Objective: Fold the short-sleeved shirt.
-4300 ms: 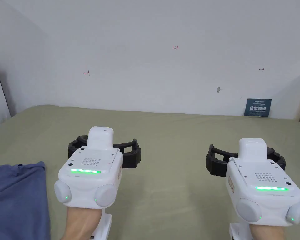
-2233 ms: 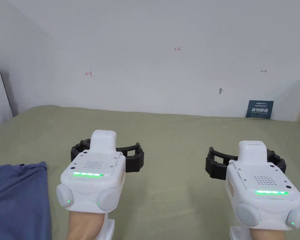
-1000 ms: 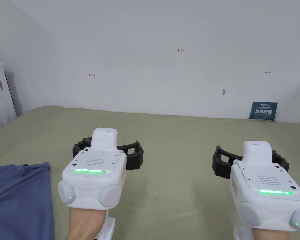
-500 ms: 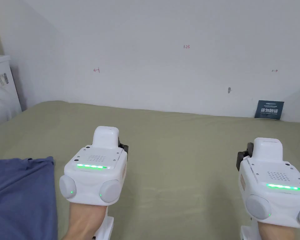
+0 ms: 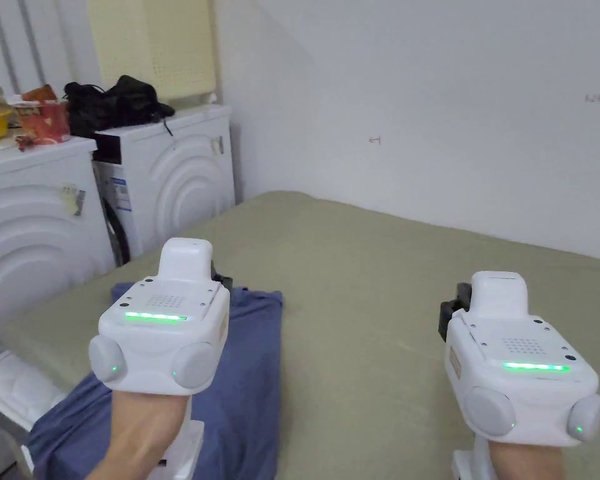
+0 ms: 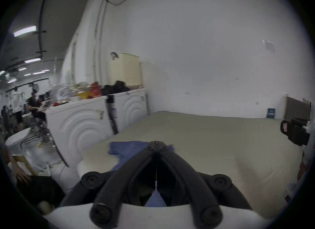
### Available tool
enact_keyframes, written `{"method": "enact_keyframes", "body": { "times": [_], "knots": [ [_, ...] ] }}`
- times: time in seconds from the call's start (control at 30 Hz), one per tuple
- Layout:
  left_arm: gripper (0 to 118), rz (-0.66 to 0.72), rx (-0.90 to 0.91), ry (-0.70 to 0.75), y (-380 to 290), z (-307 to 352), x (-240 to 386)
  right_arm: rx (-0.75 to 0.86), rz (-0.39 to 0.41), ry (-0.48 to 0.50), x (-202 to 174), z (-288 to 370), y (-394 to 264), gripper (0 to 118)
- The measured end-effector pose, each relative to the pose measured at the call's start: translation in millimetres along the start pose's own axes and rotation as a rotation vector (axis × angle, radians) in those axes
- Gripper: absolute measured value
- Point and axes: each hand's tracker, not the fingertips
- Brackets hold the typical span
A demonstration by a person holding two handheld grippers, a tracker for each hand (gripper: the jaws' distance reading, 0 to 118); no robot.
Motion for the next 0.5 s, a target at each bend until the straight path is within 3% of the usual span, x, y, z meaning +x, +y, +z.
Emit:
{"method": "enact_keyframes", "body": {
  "times": [0.23, 0.5],
  "knots": [
    [0, 0.021, -0.033, 0.157, -13, 19, -82, -0.004, -0.004, 0.173, -87, -24, 7, 0],
    [0, 0.073, -0.063, 0.210, -27, 21, -122, -0.041, -0.007, 0.235, -111, -39, 2, 0]
  ]
}}
